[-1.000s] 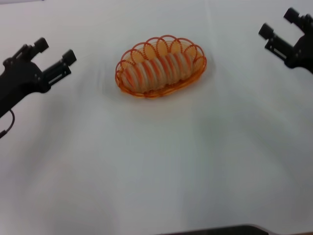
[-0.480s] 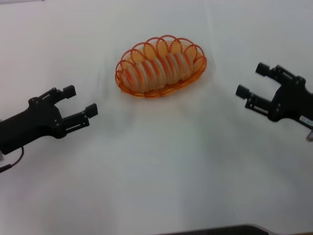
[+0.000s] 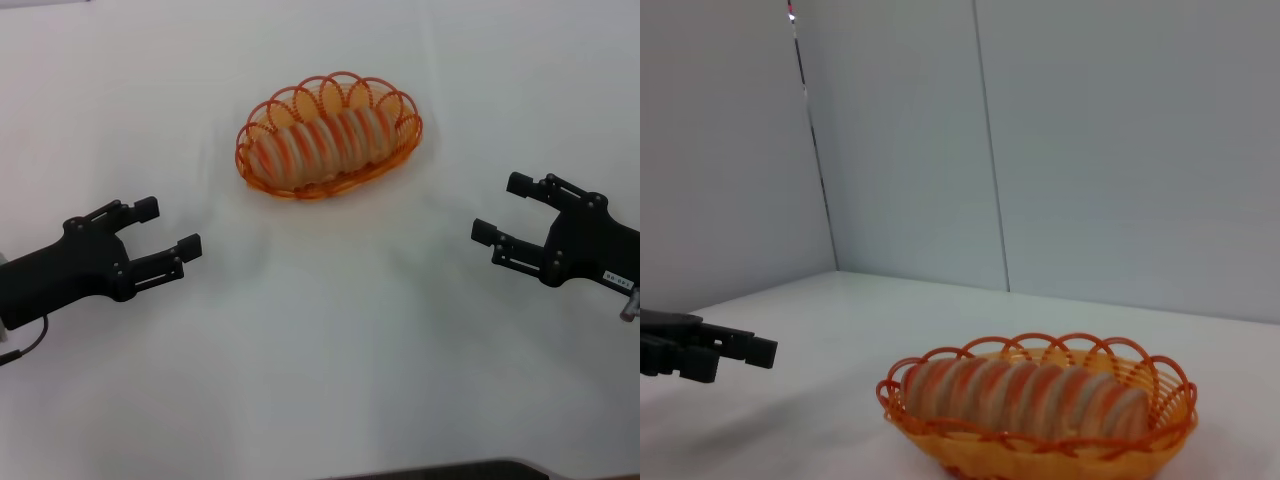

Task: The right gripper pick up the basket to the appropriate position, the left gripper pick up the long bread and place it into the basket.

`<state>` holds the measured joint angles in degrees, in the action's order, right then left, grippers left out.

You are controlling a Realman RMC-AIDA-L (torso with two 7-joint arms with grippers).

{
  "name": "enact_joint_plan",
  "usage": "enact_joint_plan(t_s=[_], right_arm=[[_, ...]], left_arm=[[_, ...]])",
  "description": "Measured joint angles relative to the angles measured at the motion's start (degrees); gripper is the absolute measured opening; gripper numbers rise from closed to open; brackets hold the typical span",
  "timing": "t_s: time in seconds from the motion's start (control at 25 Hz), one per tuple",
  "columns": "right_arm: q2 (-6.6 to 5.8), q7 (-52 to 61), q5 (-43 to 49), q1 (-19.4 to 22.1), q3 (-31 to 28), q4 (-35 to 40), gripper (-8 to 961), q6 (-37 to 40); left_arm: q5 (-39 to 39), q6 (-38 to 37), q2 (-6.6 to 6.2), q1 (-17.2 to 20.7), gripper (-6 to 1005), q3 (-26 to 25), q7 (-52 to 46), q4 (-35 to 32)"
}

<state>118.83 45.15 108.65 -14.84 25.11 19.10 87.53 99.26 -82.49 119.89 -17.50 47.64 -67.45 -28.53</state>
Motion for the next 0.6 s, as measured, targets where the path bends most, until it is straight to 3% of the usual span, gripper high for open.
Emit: enact_joint_plan(t_s=[0.6], right_arm=[[-0.09, 0.26, 1.12, 0.17, -0.41, -0.04, 839, -0.26]], left_arm=[[1.31, -0.11, -0.27, -0.29, 868, 0.36, -0.41, 0.17]])
